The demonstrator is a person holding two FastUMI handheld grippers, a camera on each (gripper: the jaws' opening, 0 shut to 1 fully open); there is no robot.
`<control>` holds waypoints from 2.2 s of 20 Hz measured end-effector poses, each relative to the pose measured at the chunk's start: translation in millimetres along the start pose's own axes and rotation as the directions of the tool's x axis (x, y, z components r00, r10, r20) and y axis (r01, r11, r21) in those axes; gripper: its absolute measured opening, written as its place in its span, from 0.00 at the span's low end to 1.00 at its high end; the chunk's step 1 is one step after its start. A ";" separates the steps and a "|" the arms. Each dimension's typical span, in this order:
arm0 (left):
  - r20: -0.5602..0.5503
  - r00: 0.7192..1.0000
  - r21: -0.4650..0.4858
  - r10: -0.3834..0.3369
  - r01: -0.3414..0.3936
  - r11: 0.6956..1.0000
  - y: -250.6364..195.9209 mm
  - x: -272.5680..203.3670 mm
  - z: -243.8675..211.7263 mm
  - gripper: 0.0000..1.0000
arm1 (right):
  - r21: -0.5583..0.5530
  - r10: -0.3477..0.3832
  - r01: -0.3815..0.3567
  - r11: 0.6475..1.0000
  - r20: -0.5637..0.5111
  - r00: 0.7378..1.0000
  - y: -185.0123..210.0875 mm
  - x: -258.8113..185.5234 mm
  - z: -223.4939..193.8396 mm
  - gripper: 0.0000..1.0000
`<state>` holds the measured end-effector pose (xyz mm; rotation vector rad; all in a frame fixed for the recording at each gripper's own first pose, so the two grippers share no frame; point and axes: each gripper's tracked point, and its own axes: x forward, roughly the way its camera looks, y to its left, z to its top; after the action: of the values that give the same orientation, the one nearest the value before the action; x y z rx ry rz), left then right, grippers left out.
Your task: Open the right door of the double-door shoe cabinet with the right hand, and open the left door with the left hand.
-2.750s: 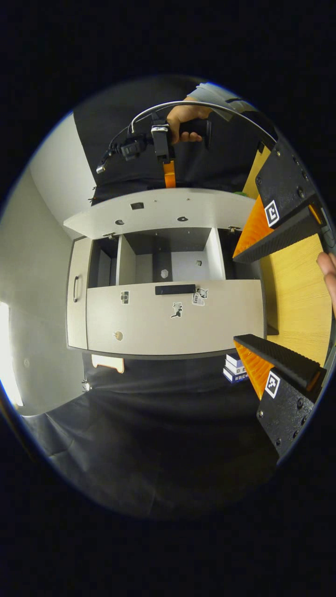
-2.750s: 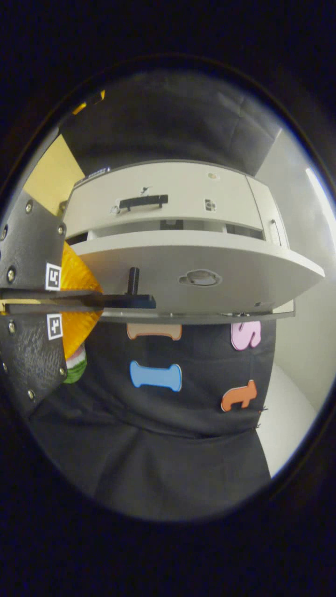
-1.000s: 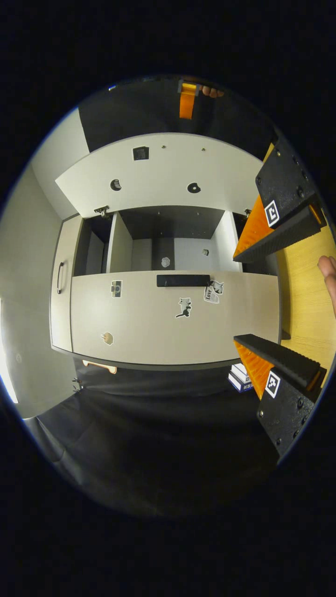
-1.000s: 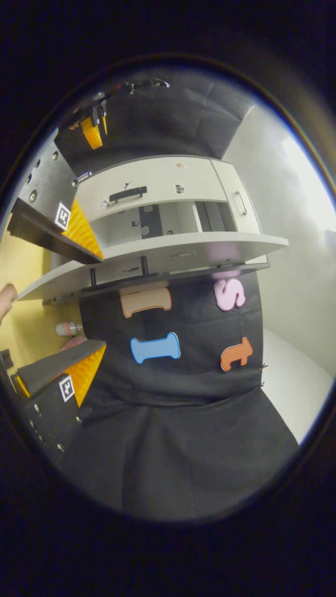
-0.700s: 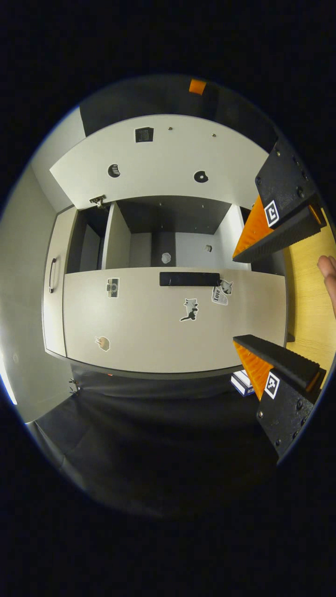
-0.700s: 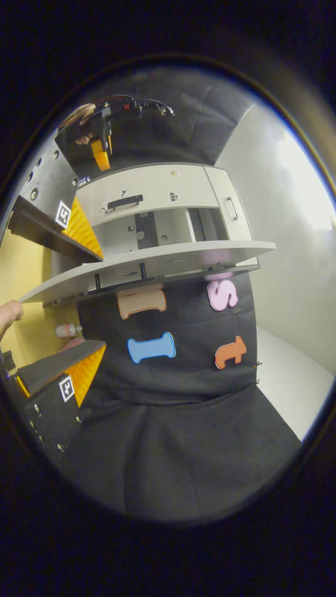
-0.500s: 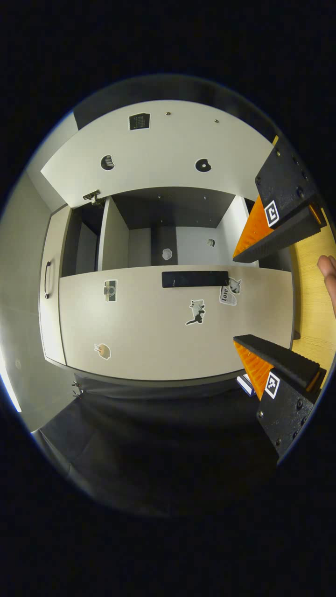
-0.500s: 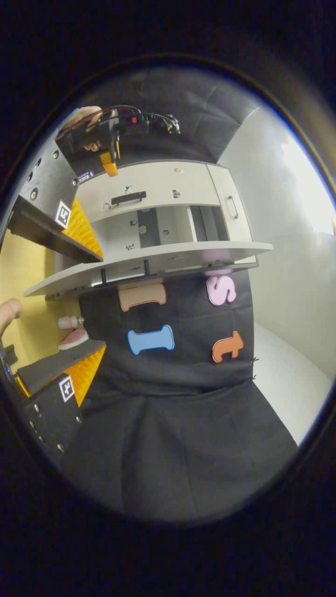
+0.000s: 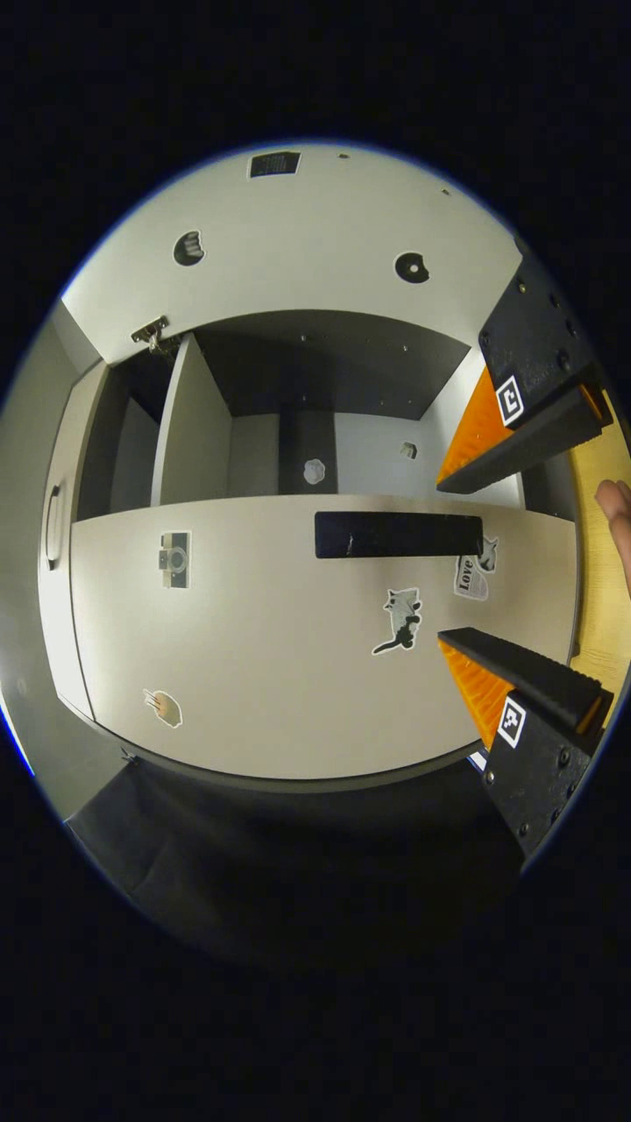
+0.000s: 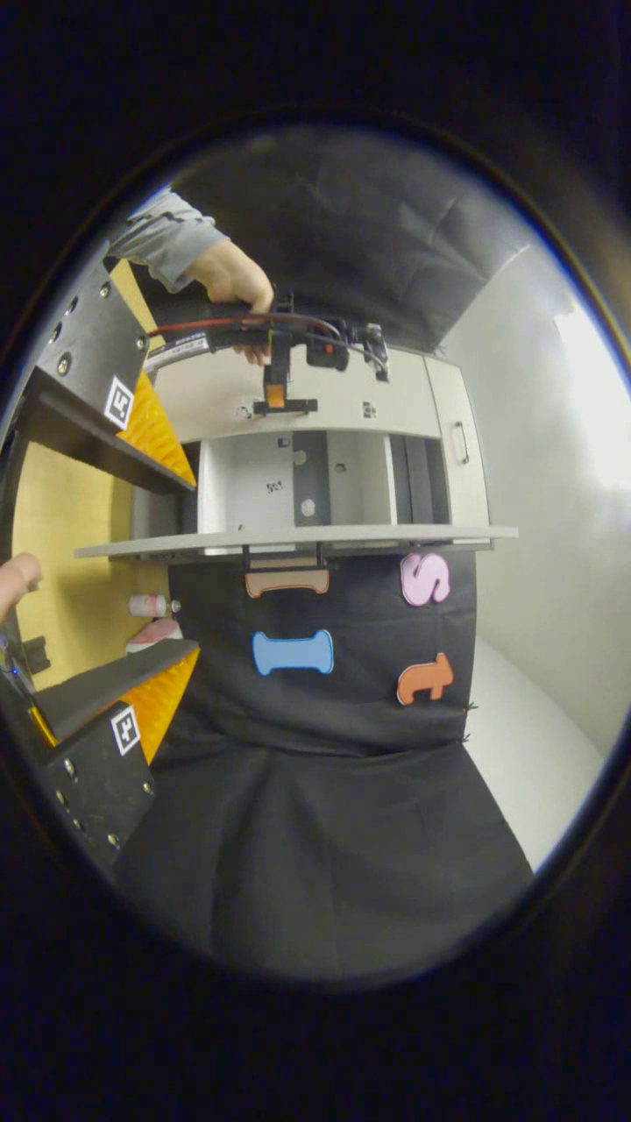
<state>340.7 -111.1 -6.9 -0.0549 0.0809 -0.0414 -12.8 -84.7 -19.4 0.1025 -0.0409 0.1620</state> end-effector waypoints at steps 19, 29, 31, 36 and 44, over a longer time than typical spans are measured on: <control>0.036 0.998 0.006 -0.049 0.048 0.999 -5.1 53.6 14.0 0.87 | 0.000 0.110 -0.110 0.994 -0.027 0.994 77.0 -36.6 -42.2 0.99; 0.020 0.992 -0.022 -0.125 0.126 0.992 -19.8 40.7 9.6 0.24 | 0.016 0.066 -0.066 0.998 -0.035 0.997 70.4 -48.9 -56.5 0.98; 0.021 0.991 -0.032 -0.135 0.136 0.990 -18.7 30.3 9.0 0.24 | 0.029 0.073 -0.072 0.997 -0.040 0.997 73.0 -52.7 -58.4 0.98; 0.024 0.985 -0.024 -0.173 0.173 0.985 -10.0 0.8 8.5 0.25 | 0.069 0.121 -0.117 0.991 -0.057 0.991 86.4 -63.8 -55.9 0.98; 0.034 0.986 0.012 -0.166 0.166 0.986 10.6 -47.2 6.7 0.24 | 0.036 0.042 -0.041 0.999 -0.043 0.998 88.8 -86.5 -51.6 0.98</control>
<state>294.6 -98.1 2.9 -0.0533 0.0409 -0.2074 -110.9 -5.9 -66.1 0.1330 0.0031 0.2064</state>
